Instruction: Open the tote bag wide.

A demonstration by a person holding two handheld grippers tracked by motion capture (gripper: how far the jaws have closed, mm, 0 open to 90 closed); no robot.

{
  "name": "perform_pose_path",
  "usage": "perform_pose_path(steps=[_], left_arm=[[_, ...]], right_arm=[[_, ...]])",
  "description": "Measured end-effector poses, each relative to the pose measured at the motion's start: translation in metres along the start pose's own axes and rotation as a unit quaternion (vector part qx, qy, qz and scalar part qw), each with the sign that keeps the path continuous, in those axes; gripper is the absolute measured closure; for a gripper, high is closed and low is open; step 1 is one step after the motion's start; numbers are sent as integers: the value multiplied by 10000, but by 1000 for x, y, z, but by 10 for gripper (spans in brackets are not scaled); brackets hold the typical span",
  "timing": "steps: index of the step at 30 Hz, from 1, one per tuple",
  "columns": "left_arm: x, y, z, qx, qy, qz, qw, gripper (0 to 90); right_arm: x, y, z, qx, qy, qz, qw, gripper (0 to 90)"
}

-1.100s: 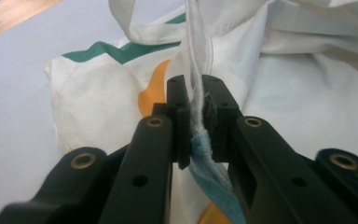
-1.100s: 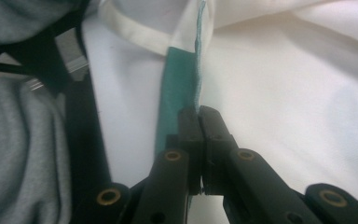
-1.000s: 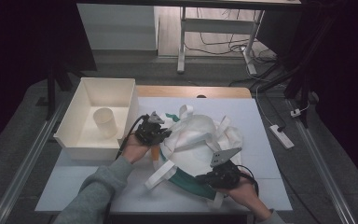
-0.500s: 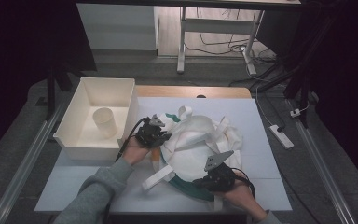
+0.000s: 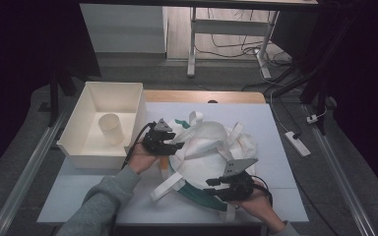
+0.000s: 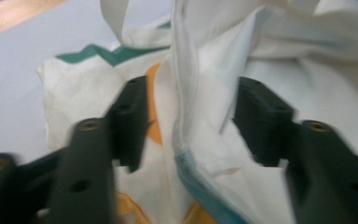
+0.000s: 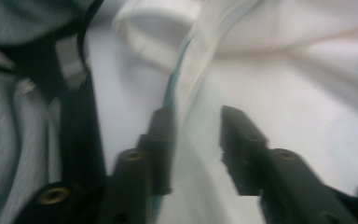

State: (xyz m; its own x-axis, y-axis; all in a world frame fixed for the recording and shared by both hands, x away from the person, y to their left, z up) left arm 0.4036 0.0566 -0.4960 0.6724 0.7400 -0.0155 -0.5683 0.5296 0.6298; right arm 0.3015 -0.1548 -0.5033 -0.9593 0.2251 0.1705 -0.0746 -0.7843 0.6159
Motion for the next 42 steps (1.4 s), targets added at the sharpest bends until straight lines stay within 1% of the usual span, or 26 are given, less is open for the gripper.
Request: perform_pose_path(steps=[1,2,4,5,6,7,10,11,13,17,18,20,22,24,28,31,38,42], left_arm=[[0,4,1,-71,2,18,10000,354],[0,7,3,-133,14,23,9999,330],[-3,13,5,-195,32,-152,9997,316],[-5,15,5,-203,-17,-128,9997,316],[-8,18,6,-234,-55,-148,9996,316],[-11,21,8,-270,-75,-195,9994,315],[-20,30,14,-358,-224,-206,9989,316],[-22,33,15,-388,-266,-233,9986,319],[-25,39,17,-406,-368,-214,9983,320],[-24,50,18,-466,-461,-94,9978,320],[-24,53,18,-472,-472,-110,9977,320],[-22,60,19,-518,-447,-119,9976,320],[-20,66,18,-533,-447,-116,9975,322],[-16,70,17,-522,-417,-129,9977,322],[-7,76,15,-509,-360,-99,9980,322],[-1,80,13,-523,-289,-60,9982,322],[10,84,10,-503,-189,4,9986,322],[18,87,8,-498,-126,63,9987,322]], right_arm=[[-2,4,3,-163,12,-136,9998,557],[-4,9,5,-305,18,-293,9991,533],[-9,17,7,-519,6,-504,9974,496],[-11,21,7,-574,0,-590,9966,479],[-14,24,7,-615,-15,-655,9960,462],[-16,27,6,-660,-43,-699,9954,455],[-22,35,4,-818,-72,-865,9929,440],[-24,37,3,-826,-67,-928,9922,433],[-28,41,2,-864,-38,-1082,9904,431],[-32,47,-1,-959,-94,-1104,9892,438],[-33,46,-2,-909,-64,-1128,9894,437],[-36,47,-3,-846,9,-1212,9890,433],[-38,49,-6,-860,-23,-1212,9889,424],[-42,52,-9,-839,-29,-1310,9878,422],[-48,56,-14,-864,-123,-1375,9867,420],[-48,57,-16,-880,-145,-1387,9863,420],[-47,58,-15,-921,-74,-1414,9856,422],[-45,63,-13,-1041,-61,-1464,9837,431]])
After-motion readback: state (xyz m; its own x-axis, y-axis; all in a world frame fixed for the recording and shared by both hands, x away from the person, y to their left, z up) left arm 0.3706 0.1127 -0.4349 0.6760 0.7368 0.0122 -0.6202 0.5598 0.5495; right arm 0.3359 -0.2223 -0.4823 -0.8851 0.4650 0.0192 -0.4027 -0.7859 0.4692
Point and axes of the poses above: each handheld gripper's, and its own axes: y roughly backward along the jaws, z roughly out of its top, x roughly to its left, the point moved 6 cm from there along -y, roughly forward along the jaws, and after that the axes turned 6 degrees about z, right-handed, at the moved point
